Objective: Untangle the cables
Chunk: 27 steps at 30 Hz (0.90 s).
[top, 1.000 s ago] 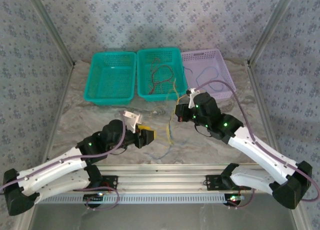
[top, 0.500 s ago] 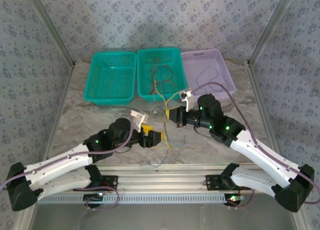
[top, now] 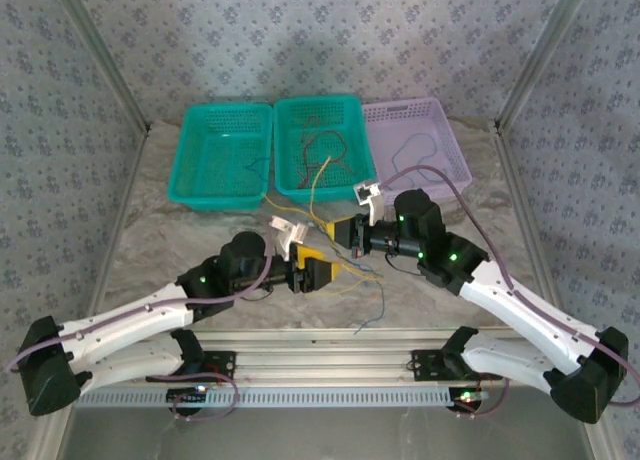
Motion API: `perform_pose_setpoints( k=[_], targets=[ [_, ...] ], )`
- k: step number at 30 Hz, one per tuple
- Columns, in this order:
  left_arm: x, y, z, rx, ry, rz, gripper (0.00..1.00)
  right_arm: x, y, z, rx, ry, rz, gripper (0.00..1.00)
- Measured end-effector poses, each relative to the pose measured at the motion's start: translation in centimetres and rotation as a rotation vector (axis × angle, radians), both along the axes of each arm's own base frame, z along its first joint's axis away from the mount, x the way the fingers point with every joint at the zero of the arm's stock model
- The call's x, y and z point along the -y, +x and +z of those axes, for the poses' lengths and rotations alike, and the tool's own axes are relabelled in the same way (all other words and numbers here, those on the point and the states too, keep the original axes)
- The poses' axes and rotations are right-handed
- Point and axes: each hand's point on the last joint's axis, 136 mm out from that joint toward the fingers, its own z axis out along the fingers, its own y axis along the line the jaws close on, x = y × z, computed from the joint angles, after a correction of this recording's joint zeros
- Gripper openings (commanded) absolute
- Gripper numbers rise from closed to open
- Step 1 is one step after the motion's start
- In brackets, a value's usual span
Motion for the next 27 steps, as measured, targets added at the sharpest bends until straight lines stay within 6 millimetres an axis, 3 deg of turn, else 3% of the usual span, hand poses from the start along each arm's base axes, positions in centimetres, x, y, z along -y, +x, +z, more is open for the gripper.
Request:
perform_pose_setpoints(
  k=[5,10,13,18,22,27],
  targets=[
    [-0.9,-0.5,0.3,0.013,-0.016,0.007,0.72,-0.1,0.1,0.0,0.004,0.002,0.0,0.0],
    [-4.1,-0.5,2.1,0.085,-0.021,0.088,0.71,0.0,0.0,-0.1,0.002,-0.004,0.002,0.0],
    [-6.1,0.0,2.1,0.109,0.005,0.16,0.71,0.0,-0.1,0.0,0.003,-0.001,0.007,0.0],
    [-9.6,2.2,0.9,0.1,0.063,0.327,0.72,-0.2,-0.6,0.3,0.005,0.013,0.034,0.0],
    [-12.0,3.7,-1.9,0.049,0.104,0.434,0.74,-0.3,-1.6,1.1,0.015,0.04,0.084,0.0],
    [-12.5,4.6,-4.2,-0.006,0.144,0.465,0.77,-0.6,-2.6,1.9,0.022,0.071,0.148,0.0]
  ],
)
